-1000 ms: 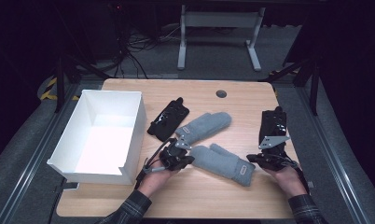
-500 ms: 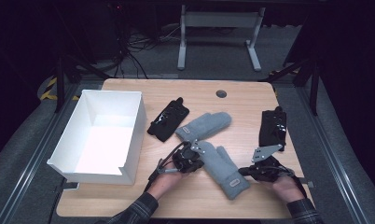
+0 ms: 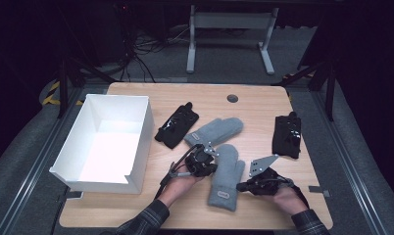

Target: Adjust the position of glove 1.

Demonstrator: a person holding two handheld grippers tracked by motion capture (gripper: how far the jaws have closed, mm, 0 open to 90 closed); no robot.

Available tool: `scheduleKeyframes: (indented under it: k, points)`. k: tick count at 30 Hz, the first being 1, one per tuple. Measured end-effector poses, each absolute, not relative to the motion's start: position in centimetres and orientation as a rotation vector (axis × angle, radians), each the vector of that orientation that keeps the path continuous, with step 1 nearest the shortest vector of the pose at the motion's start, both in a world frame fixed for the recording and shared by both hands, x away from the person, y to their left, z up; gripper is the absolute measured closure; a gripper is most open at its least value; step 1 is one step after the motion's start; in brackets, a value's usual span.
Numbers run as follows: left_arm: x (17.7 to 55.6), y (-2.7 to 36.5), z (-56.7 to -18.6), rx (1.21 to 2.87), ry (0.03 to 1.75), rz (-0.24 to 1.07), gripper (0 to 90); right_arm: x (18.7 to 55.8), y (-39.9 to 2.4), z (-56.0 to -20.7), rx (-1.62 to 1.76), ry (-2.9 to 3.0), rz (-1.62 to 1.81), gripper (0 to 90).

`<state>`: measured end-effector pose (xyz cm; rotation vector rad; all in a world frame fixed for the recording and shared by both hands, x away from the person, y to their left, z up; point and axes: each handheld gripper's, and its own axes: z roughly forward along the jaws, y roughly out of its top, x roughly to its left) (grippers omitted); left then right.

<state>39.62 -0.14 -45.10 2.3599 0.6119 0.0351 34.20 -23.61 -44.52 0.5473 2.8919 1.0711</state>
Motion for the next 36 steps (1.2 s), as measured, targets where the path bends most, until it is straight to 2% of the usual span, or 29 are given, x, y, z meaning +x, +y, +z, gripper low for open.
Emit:
scheduleKeyframes:
  k: [16,21,25,29,33,34,36]
  points:
    - [39.6,-0.1,-45.0,2.350,0.616,0.037,89.5,34.2,-18.6,-45.0,0.404,2.907,1.107,90.0]
    - [39.8,0.5,-44.6,2.337,0.624,0.053,84.4,34.0,-19.2,-44.7,0.421,2.871,1.130,89.4]
    - [40.0,1.5,-44.1,2.322,0.639,0.073,73.9,33.5,-20.6,-44.2,0.495,2.803,1.155,77.7]
    - [40.3,2.2,-43.4,2.334,0.643,0.099,60.8,33.1,-22.5,-44.1,0.588,2.716,1.132,62.3]
    - [40.7,3.0,-42.7,2.289,0.651,0.130,54.2,33.1,-24.6,-44.0,0.679,2.630,1.105,49.3]
    - [40.7,3.0,-42.7,2.289,0.651,0.130,52.6,33.1,-24.6,-44.0,0.679,2.630,1.105,49.3]
    - [41.2,3.3,-42.5,2.311,0.662,0.124,50.0,33.1,-26.3,-44.0,0.772,2.562,1.100,41.2]
